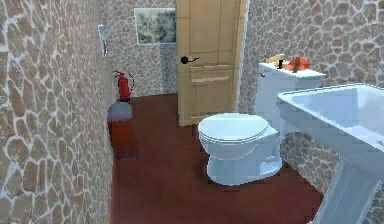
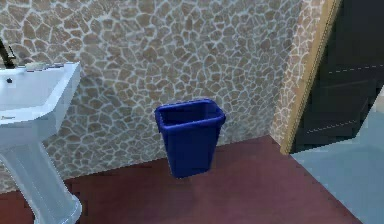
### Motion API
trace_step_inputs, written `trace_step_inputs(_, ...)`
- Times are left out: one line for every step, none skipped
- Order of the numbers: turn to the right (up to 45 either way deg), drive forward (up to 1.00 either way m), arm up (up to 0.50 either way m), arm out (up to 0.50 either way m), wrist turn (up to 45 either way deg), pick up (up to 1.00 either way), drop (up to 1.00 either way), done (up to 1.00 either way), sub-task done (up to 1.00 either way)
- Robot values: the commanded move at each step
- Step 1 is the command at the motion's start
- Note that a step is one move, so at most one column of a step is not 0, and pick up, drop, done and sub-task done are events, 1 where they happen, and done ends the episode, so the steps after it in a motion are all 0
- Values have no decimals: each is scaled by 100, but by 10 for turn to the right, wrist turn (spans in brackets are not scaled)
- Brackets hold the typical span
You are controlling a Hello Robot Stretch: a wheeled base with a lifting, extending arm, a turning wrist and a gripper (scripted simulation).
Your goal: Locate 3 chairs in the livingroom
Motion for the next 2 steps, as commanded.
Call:
trace_step_inputs(-120,0,0,0,0,0,0,0,0)
trace_step_inputs(0,100,0,0,0,0,0,0,0)
